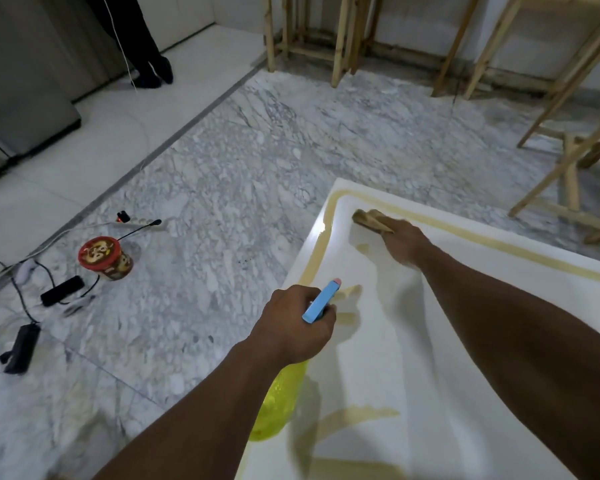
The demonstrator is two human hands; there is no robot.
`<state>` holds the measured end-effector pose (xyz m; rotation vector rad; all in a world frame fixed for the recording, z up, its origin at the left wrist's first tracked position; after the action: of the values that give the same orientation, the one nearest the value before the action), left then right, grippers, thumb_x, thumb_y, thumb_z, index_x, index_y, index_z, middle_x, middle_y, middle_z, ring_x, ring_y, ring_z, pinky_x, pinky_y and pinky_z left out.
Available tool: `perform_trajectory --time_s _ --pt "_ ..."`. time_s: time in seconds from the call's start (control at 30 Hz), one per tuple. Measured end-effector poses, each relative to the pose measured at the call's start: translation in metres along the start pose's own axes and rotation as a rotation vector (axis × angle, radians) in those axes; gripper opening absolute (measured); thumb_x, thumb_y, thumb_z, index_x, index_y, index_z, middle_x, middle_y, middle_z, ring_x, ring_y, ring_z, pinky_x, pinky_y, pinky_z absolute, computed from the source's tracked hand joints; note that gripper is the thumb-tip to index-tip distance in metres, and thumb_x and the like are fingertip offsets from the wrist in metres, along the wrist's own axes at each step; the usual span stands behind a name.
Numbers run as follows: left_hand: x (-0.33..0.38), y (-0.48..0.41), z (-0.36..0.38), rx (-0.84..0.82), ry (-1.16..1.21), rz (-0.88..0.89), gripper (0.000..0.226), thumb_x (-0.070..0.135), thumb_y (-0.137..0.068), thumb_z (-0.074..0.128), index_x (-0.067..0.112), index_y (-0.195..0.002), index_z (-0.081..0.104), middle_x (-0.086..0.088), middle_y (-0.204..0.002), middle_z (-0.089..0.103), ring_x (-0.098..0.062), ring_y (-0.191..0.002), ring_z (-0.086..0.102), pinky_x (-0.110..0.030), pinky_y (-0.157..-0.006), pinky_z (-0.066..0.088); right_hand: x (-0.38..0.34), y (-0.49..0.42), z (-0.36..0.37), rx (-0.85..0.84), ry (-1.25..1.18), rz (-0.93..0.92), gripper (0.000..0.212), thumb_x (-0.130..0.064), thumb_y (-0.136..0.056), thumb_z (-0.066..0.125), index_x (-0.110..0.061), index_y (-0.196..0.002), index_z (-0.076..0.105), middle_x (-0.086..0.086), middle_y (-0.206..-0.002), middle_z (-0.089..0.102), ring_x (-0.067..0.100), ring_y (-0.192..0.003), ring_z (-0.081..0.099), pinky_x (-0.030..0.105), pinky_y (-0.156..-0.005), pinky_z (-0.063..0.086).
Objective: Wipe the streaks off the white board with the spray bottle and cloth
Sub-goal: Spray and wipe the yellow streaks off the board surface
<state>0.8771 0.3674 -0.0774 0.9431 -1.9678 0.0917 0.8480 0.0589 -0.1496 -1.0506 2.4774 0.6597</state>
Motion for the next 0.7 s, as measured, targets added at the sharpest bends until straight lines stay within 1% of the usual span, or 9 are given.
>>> perform_trajectory --time_s 0.07,0.1,0.17,0.33,0.37,0.43,0.5,0.6,0.7 --pt "-0.008 0.001 -0.001 0.006 -0.009 0.01 0.038 0.044 -0.086 0.057 0.008 -0.074 0.057 -0.024 -0.07 0.061 -0.044 -0.064 0.065 -0.053 -0.06 0.062 0.003 -0.001 0.03 -0.03 0.162 -0.021 0.054 -0.017 -0.101 0.04 -0.032 -0.154 0.035 0.006 -0.166 0.022 0.033 -0.153 0.011 0.054 -0.121 0.012" --pt "-0.013 0.003 -0.001 0.003 -0.019 0.006 0.038 0.044 -0.087 0.057 0.009 -0.073 0.056 -0.023 -0.069 0.06 -0.044 -0.064 0.064 -0.053 -0.06 0.062 0.001 0.005 0.044 0.003 0.197 -0.03 0.054 -0.019 -0.102 0.04 -0.032 -0.154 0.034 0.004 -0.167 0.017 0.033 -0.154 0.005 0.059 -0.12 0.009" --pt "-0.022 0.006 -0.002 0.002 -0.04 -0.016 0.038 0.045 -0.087 0.057 0.009 -0.073 0.056 -0.023 -0.069 0.061 -0.042 -0.064 0.065 -0.053 -0.061 0.062 -0.005 0.02 0.068 0.024 0.207 -0.088 0.053 -0.022 -0.102 0.04 -0.035 -0.154 0.034 0.0 -0.169 0.012 0.032 -0.155 0.0 0.061 -0.119 0.003" --pt "-0.027 0.024 -0.007 0.037 -0.031 -0.058 0.038 0.045 -0.084 0.058 0.009 -0.073 0.057 -0.022 -0.068 0.064 -0.04 -0.062 0.068 -0.054 -0.062 0.062 -0.019 0.092 0.106 0.006 0.149 -0.188 0.054 -0.026 -0.1 0.042 -0.038 -0.153 0.035 -0.003 -0.169 0.012 0.029 -0.156 0.0 0.059 -0.12 0.002" --pt "-0.024 0.034 -0.01 0.042 -0.022 -0.067 0.038 0.044 -0.085 0.058 0.008 -0.073 0.058 -0.022 -0.069 0.064 -0.04 -0.062 0.068 -0.054 -0.062 0.061 -0.021 0.114 0.11 -0.014 0.133 -0.199 0.055 -0.031 -0.098 0.035 -0.039 -0.153 0.035 -0.005 -0.169 0.011 0.028 -0.156 -0.001 0.059 -0.12 0.002" --pt "-0.021 0.044 -0.011 0.048 -0.008 -0.073 0.036 0.042 -0.086 0.058 0.008 -0.073 0.058 -0.022 -0.07 0.066 -0.039 -0.061 0.069 -0.054 -0.063 0.061 -0.019 0.15 0.121 -0.039 0.104 -0.217 0.068 -0.04 -0.087 0.016 -0.04 -0.153 0.034 -0.008 -0.168 0.008 0.025 -0.156 -0.005 0.058 -0.12 0.0" --pt "-0.019 0.059 -0.012 0.055 -0.018 -0.073 0.035 0.042 -0.086 0.058 0.008 -0.074 0.06 -0.021 -0.07 0.067 -0.037 -0.06 0.071 -0.054 -0.063 0.061 -0.017 0.188 0.13 -0.049 0.092 -0.255 0.078 -0.042 -0.079 0.009 -0.04 -0.153 0.032 -0.01 -0.167 0.005 0.02 -0.154 -0.011 0.057 -0.12 -0.001" --pt "-0.017 0.084 -0.007 0.06 -0.018 -0.083 0.035 0.044 -0.082 0.057 0.01 -0.075 0.064 -0.019 -0.071 0.069 -0.037 -0.061 0.071 -0.054 -0.064 0.062 -0.013 0.244 0.147 -0.08 0.098 -0.293 0.073 -0.041 -0.082 0.011 -0.043 -0.153 0.026 -0.015 -0.164 -0.004 0.016 -0.15 -0.019 0.049 -0.12 -0.004" --pt "-0.015 0.116 0.0 0.084 -0.005 -0.104 0.034 0.04 -0.079 0.056 0.007 -0.071 0.06 -0.023 -0.071 0.067 -0.04 -0.062 0.07 -0.055 -0.066 0.061 -0.007 0.302 0.161 -0.124 0.065 -0.344 0.071 -0.037 -0.083 0.015 -0.045 -0.152 0.029 -0.019 -0.162 -0.001 0.015 -0.151 -0.018 0.043 -0.119 -0.008"
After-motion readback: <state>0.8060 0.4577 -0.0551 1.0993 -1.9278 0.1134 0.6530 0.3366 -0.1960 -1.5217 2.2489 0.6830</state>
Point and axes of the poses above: each hand's wrist, its own y-axis away from the middle knuckle, its own z-axis out of the palm, x = y × z, the point moved 1 cm from there along -y, towards the middle knuckle
